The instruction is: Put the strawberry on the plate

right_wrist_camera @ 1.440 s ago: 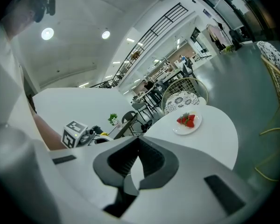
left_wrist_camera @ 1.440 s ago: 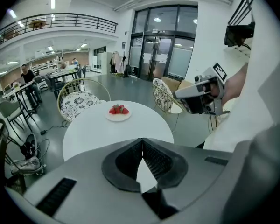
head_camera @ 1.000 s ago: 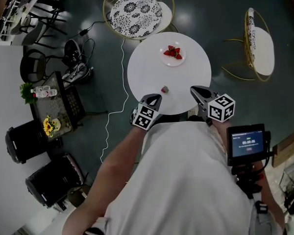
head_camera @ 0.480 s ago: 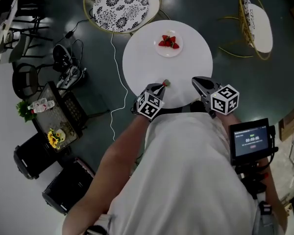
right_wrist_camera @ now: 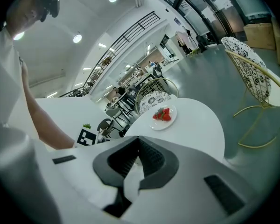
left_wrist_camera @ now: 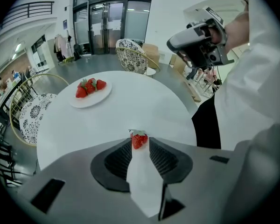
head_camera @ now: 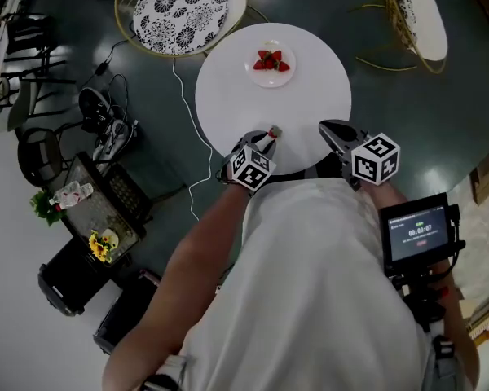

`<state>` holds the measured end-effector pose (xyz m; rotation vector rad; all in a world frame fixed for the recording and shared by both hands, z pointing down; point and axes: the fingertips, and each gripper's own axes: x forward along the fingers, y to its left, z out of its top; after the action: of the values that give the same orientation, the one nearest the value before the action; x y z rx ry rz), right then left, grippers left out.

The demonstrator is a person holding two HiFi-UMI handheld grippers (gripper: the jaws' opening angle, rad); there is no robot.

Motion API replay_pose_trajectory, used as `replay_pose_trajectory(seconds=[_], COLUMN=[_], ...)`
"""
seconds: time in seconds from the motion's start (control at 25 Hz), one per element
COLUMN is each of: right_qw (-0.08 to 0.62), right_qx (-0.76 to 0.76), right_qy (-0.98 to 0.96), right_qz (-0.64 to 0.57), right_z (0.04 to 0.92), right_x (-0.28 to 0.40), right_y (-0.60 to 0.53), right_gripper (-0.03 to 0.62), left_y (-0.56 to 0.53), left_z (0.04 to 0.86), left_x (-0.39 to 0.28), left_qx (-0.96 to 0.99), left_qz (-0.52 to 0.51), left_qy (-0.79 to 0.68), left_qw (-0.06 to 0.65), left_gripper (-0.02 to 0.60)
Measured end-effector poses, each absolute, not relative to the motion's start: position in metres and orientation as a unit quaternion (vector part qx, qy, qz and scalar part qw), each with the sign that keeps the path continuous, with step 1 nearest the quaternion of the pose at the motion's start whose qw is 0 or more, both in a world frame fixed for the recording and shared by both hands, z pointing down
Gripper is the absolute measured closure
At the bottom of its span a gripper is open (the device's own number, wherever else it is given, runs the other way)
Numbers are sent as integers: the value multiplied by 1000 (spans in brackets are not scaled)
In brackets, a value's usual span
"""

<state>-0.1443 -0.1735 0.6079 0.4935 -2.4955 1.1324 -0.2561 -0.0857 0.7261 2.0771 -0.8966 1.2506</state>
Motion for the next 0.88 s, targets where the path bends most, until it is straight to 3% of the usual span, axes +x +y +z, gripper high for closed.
replay_pose_trajectory(seconds=[0.12, 0.88], right_qw=[177, 180], right_qx=[190, 229], right_qy=[-876, -862], right_qz=[405, 416], right_z=[609, 618], right_x=[-137, -109], right_y=[-166, -164], right_gripper=[586, 586], left_y=[-85, -102], left_z=[732, 745], left_x=[-256, -252], left_qx=[771, 769], left_qz=[480, 494], left_qy=[-322, -323], left_qw=[266, 245], left_gripper=[453, 449])
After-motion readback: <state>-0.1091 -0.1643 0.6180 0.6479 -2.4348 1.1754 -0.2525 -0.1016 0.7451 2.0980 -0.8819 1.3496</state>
